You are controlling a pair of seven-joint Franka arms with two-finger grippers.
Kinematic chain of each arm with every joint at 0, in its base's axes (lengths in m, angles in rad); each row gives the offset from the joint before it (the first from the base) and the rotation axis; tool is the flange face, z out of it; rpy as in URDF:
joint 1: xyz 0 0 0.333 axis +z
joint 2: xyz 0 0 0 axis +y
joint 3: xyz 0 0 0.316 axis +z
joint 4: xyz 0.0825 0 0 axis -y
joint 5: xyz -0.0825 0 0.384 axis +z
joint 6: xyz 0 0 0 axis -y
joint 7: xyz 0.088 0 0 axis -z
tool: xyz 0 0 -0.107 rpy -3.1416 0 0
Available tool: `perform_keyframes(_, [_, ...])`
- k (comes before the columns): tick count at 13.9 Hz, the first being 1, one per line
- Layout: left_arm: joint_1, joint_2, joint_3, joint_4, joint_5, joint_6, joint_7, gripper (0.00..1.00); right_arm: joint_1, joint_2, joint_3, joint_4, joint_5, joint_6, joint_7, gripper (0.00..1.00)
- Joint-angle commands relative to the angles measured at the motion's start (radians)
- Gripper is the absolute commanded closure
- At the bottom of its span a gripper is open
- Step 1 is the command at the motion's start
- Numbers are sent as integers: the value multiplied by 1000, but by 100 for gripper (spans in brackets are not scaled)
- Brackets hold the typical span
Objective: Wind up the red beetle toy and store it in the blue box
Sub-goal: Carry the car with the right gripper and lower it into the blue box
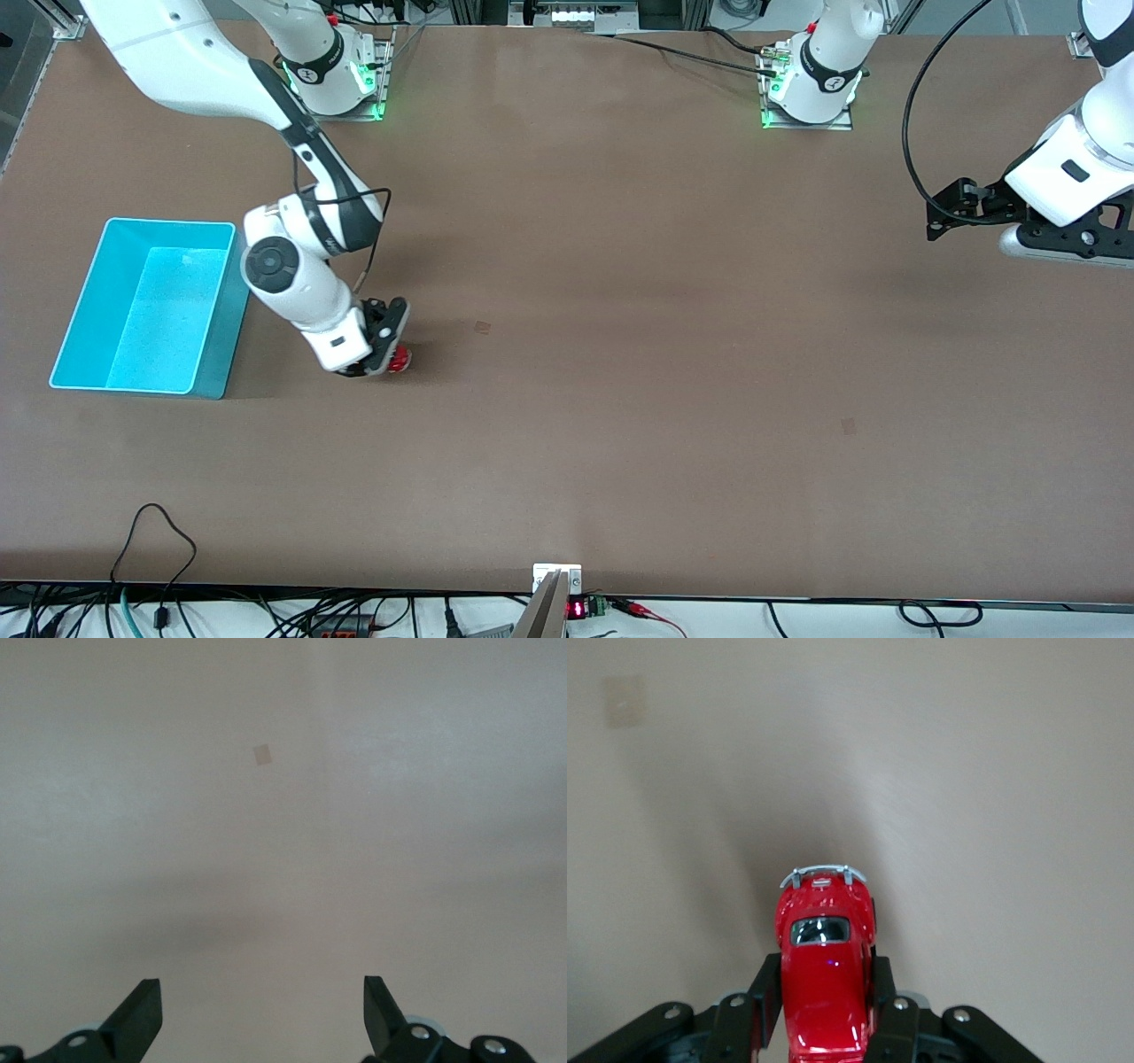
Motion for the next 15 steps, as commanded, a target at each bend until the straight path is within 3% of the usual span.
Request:
perform_keyframes(1, [6,17,-1,30,-5,-19,26,0,-1,-129,-40,-19,-5,-94,190,100])
perform_keyframes(8, [7,20,-1,32,-7,-21,26,0,-102,-301,-238,-26,25,-278,324,100])
perform_keyframes(12, [7,20,2,32,-7,-19,25,0,-115,-338,-399,-27,71,-353,330,100])
perform_keyframes(15, [4,22,2,35,-7,-19,19,0,-116,-329,-467,-71,71,-331,359,100])
